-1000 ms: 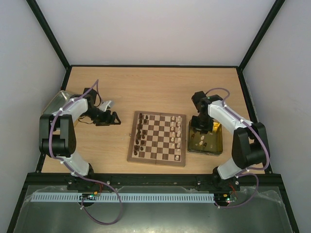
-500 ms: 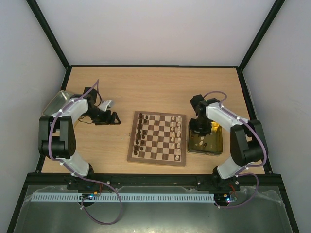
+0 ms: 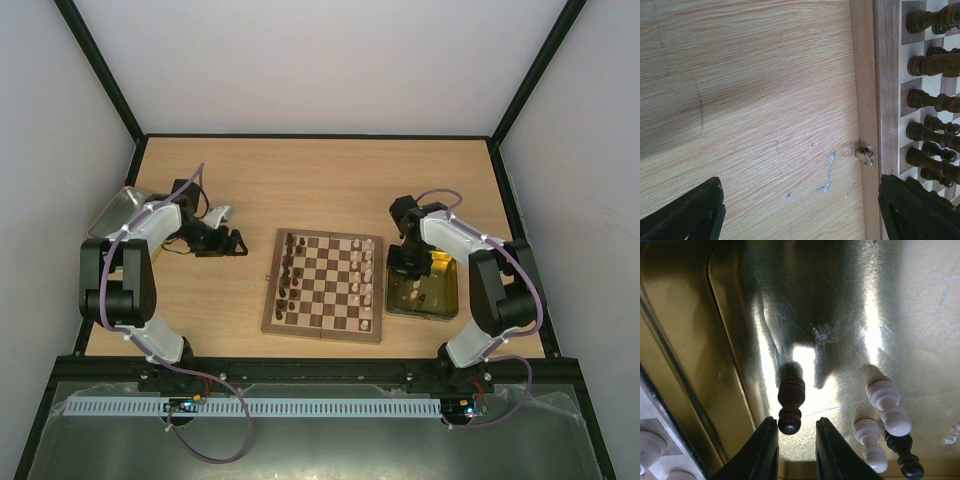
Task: Set up the chess pieces on the board
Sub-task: Pick up the chess piece from the storage box.
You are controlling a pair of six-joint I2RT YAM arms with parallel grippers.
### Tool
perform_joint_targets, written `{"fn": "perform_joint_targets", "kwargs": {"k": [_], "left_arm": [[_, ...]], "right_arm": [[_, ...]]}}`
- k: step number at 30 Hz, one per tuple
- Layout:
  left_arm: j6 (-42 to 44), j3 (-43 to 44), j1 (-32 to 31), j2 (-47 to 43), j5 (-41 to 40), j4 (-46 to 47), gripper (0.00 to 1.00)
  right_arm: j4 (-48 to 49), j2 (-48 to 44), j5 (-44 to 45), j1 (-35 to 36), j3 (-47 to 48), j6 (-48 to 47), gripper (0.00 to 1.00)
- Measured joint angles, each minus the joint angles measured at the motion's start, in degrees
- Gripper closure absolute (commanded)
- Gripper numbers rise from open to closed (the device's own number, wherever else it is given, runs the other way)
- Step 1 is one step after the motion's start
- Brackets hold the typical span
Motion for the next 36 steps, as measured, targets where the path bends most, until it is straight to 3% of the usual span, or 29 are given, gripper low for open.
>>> {"fn": "perform_joint_targets", "kwargs": {"k": [13, 24, 31, 36], "left_arm": [[0.0, 0.0, 0.0, -0.1, -0.2, 0.0, 0.16], [0.0, 0.0, 0.0, -0.1, -0.2, 0.0, 0.16], [0.0, 0.0, 0.0, -0.1, -0.2, 0.1, 0.16], [0.0, 0.0, 0.0, -0.2, -0.3, 0.3, 0.16]], "right_arm": [[0.9, 1.3, -0.3, 0.0, 0.0, -0.5, 0.97], [-2.8, -1.4, 4.2, 0.9, 2.3, 0.0, 0.98], [-7.9, -2.0, 7.9, 7.2, 10.8, 2.0, 0.98], [-10.8, 3.5, 8.3, 17.3, 26.9, 5.1, 0.98]]}}
